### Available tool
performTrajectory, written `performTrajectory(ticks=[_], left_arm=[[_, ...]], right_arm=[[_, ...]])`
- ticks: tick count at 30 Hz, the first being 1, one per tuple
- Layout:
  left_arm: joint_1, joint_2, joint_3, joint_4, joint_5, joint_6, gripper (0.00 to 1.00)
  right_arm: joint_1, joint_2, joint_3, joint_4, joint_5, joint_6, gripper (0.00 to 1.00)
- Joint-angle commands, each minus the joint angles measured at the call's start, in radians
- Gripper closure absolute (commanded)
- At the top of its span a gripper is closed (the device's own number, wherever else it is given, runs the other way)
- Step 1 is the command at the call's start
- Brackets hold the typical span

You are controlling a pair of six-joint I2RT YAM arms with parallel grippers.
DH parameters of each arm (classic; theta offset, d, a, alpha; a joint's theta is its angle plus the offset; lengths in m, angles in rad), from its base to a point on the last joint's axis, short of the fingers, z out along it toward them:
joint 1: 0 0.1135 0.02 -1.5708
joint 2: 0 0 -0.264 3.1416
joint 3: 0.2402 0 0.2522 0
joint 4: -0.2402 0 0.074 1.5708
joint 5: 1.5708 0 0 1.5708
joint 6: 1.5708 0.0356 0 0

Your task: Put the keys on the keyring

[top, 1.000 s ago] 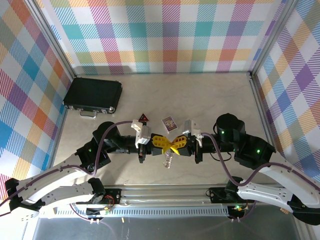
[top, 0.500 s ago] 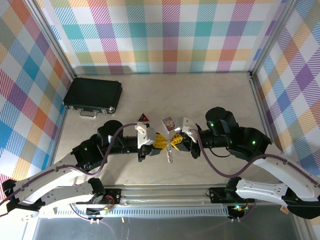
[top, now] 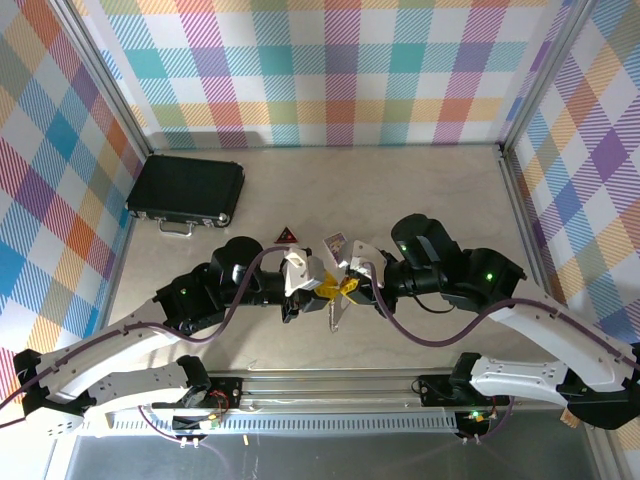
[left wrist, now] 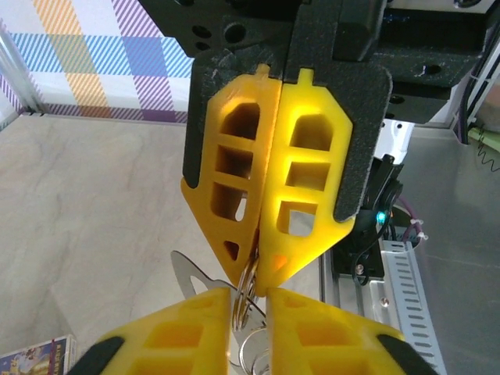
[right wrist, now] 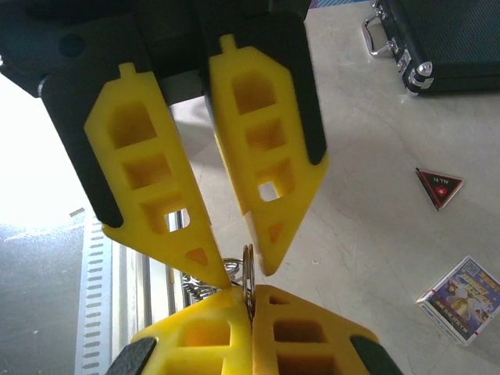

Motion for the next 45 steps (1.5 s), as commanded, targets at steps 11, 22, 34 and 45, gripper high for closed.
performTrajectory(ticks=[11,22,34,45], left_arm=[[-0.007,-0.025,-0.009,0.094,0.043,-0.039,1.00],[-0.008,-0.074,-0.061,0.241,0.131,-0.147,1.00],[-0.008,-0.114,-0.131,0.392,0.170,-0.244,1.00],[-0.008,-0.141,-0.141,0.420,0.170,-0.256,1.00]], right_arm=[[0.023,-0.011,0.006,0.031,-0.017,-0.020,0.95],[0.033,-0.098,-0.089,0.151,-0.049,0.043,0.76],[0.034,-0.135,-0.112,0.227,-0.087,0.071,0.76],[0.035,-0.160,-0.127,0.222,-0.091,0.085,0.76]])
